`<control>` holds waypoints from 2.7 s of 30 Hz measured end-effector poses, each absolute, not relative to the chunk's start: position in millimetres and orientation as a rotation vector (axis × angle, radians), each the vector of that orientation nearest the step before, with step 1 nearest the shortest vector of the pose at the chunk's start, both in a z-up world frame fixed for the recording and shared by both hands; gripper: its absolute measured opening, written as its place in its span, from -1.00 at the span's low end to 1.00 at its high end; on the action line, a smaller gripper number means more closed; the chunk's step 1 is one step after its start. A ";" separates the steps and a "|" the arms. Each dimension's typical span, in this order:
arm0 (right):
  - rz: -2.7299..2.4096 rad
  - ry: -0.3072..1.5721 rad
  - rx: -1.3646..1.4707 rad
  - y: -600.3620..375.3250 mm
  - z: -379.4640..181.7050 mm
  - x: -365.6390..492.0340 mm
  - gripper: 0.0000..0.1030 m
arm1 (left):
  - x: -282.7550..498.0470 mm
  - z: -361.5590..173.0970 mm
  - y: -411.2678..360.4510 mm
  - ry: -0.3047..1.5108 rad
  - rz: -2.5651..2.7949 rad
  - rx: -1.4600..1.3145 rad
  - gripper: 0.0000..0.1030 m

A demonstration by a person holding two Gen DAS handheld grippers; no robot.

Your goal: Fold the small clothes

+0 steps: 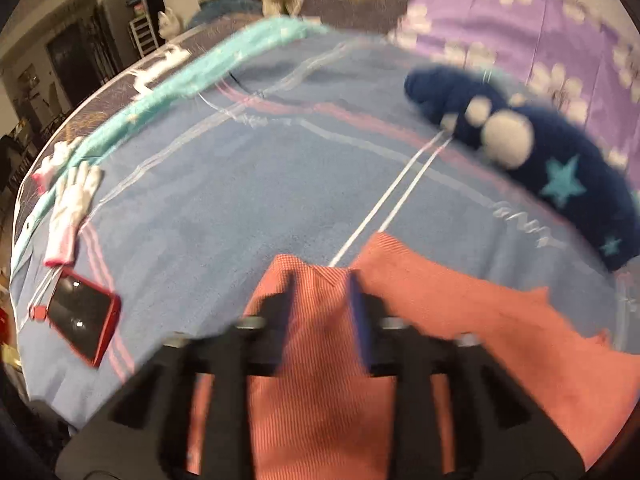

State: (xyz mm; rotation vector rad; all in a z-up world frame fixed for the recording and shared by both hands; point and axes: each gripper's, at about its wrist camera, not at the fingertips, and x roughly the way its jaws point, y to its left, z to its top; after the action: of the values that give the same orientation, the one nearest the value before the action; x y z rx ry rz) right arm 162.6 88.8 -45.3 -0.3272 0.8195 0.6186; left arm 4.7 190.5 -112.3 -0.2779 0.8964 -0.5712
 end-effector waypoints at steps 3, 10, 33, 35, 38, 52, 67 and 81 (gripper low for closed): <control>0.632 0.746 -0.435 74.2 -30.8 120.7 0.04 | 5.4 -108.1 203.8 0.880 -0.544 -0.311 -0.40; 0.566 0.541 -0.547 34.6 -34.3 20.8 0.07 | 28.7 -81.6 226.5 0.811 -0.495 -0.327 0.07; 0.508 0.672 -0.765 94.9 -108.8 -15.7 -0.13 | 182.8 -116.5 186.1 0.942 -0.497 -0.493 -0.47; 0.497 0.671 -0.767 100.8 -110.5 -10.2 -0.26 | 182.6 -122.4 194.8 0.923 -0.514 -0.541 -0.54; 0.480 0.654 -0.801 109.5 -114.6 -7.6 -0.69 | 183.7 -122.0 197.0 0.925 -0.526 -0.552 -0.57; 0.480 0.613 -0.461 50.3 -50.0 2.2 -0.83 | 186.0 -67.1 161.4 0.884 -0.507 -0.442 -0.68; 0.394 0.625 -0.036 -113.8 -16.5 3.8 -0.91 | 187.6 -5.2 23.8 0.857 -0.481 -0.226 -0.75; 0.349 0.665 0.382 -263.9 -55.2 -1.6 -0.92 | 181.8 -10.4 -143.1 0.905 -0.526 0.067 -0.76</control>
State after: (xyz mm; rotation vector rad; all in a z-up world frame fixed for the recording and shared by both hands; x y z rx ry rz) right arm -1.6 -263.9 -55.2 0.3816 0.6651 0.3488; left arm 181.8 -143.1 -10.4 0.0674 0.9050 -0.5260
